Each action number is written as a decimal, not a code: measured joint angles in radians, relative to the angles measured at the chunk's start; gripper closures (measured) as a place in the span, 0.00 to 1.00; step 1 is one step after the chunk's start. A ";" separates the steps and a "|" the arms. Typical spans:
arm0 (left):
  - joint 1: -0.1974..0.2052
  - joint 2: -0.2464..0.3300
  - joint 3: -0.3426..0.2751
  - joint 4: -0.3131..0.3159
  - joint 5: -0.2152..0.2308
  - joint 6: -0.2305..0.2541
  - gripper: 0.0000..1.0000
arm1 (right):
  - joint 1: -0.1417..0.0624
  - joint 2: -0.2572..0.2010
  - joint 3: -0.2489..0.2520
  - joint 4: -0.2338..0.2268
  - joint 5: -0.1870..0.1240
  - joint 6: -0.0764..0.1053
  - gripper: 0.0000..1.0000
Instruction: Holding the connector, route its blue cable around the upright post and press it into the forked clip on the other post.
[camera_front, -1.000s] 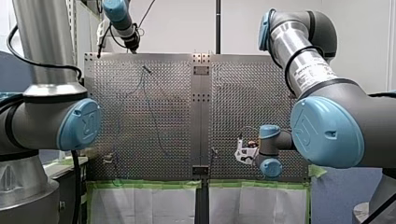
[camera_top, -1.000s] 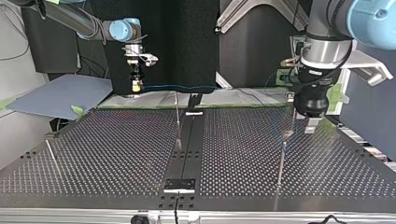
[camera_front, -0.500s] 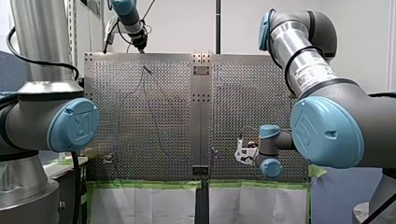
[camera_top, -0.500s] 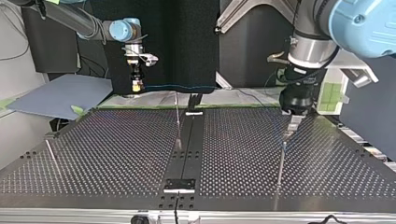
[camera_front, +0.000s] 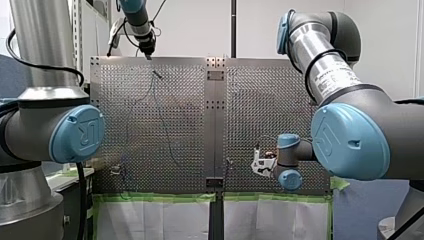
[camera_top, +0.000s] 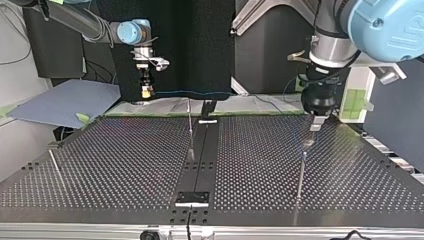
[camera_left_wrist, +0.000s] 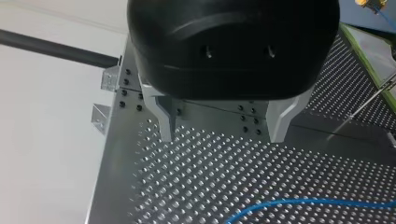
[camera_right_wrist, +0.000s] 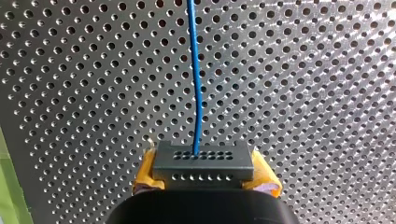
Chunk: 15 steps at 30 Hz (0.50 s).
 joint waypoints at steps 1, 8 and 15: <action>-0.001 0.000 -0.006 -0.005 -0.007 -0.004 0.04 | 0.000 0.000 0.000 0.000 0.000 0.000 0.71; -0.003 0.000 -0.030 -0.019 -0.059 -0.026 0.04 | 0.000 0.000 0.000 0.000 0.000 -0.001 0.71; -0.003 0.000 -0.032 -0.020 -0.117 -0.034 0.04 | -0.001 0.000 0.000 0.000 0.000 -0.002 0.71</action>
